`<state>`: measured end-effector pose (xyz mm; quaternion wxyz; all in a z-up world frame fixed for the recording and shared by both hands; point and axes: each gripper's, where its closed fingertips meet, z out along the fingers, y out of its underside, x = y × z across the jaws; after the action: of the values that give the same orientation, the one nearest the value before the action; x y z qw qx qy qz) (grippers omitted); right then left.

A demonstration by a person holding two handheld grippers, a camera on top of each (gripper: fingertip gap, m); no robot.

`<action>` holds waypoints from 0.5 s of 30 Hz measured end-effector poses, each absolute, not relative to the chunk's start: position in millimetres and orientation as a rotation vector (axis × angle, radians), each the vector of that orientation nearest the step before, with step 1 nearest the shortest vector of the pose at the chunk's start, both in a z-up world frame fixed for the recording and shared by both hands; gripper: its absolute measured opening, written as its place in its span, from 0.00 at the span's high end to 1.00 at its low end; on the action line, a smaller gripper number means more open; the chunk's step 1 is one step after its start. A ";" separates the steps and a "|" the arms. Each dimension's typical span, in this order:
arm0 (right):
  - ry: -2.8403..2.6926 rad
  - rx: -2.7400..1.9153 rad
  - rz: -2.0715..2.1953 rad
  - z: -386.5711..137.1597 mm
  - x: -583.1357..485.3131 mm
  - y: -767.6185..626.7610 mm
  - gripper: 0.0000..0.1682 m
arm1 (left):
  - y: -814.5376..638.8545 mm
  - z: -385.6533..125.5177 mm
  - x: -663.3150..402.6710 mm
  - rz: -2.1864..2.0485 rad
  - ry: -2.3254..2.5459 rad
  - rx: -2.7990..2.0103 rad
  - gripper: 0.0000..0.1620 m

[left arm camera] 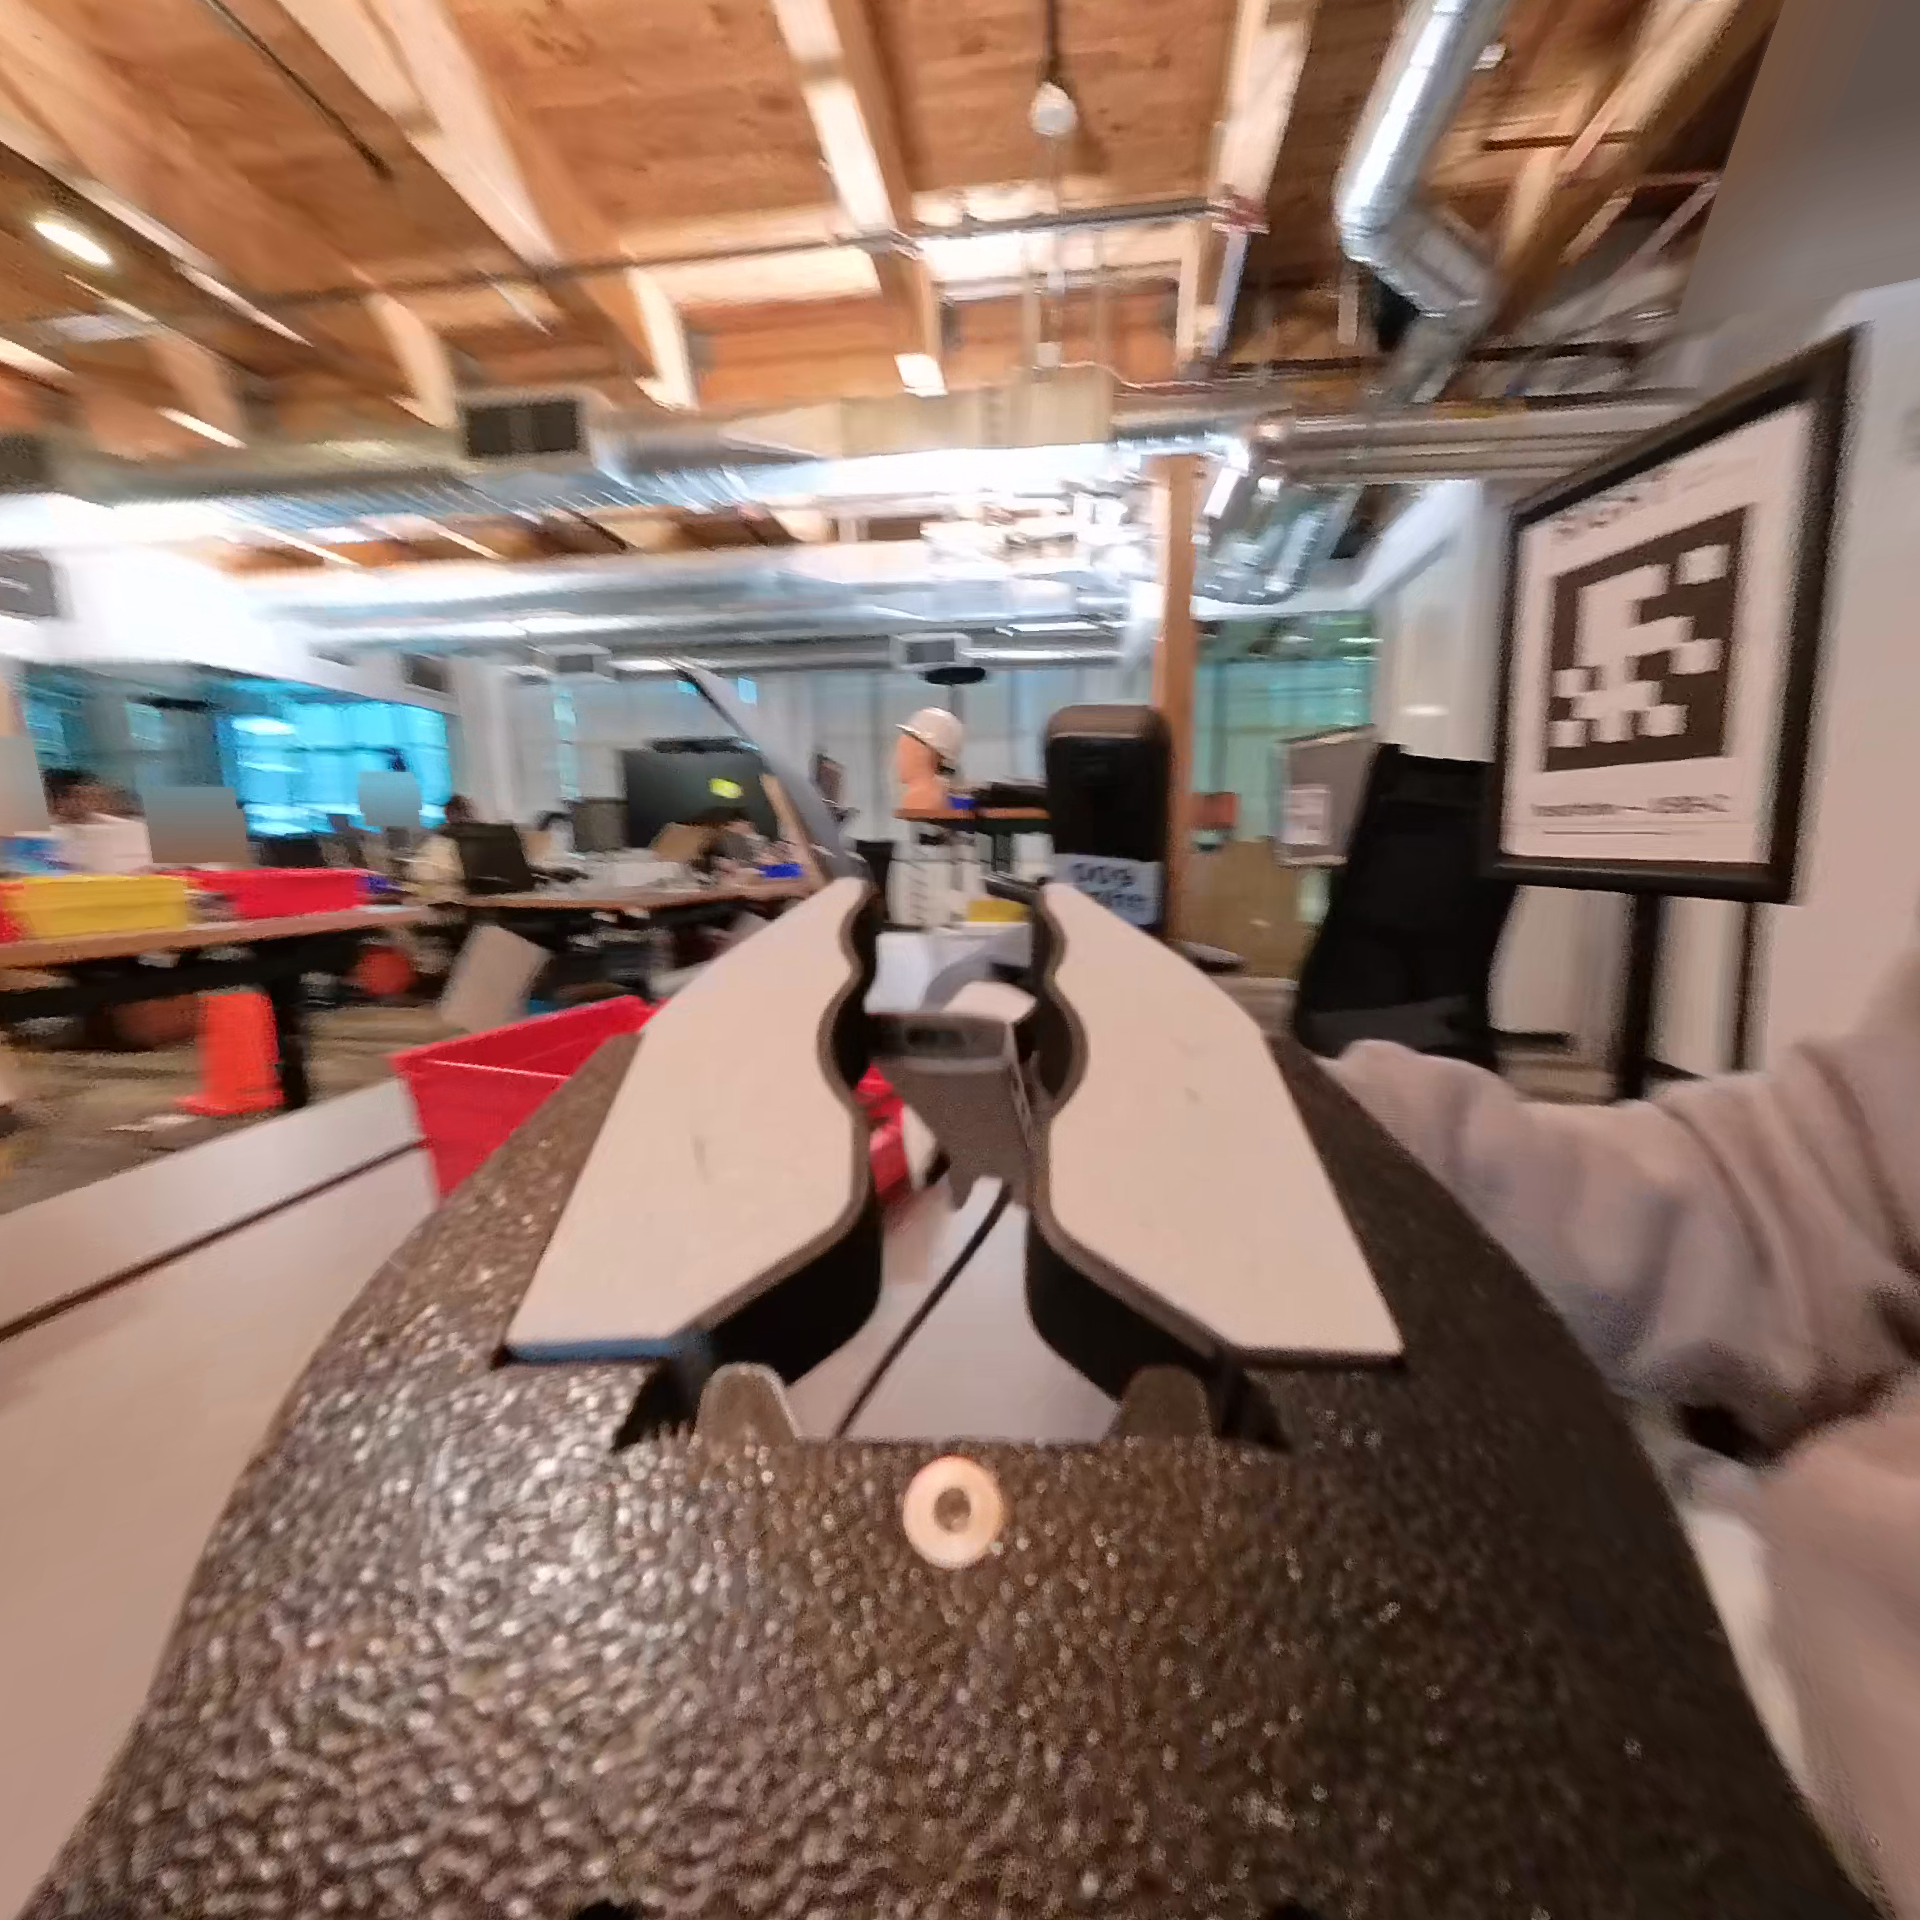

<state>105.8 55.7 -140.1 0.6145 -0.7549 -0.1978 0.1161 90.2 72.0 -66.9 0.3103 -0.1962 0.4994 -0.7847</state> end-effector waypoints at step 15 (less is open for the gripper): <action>-0.146 -1.796 -0.434 14.8 387.9 -2.6 0.85 | 86.2 -85.9 113.8 -1.910 1.249 -0.668 0.65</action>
<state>387.9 -2.6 14.8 0.6004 -0.7750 -0.0628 -0.1873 113.8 86.2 -85.9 0.3726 -0.2607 0.4873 -0.7454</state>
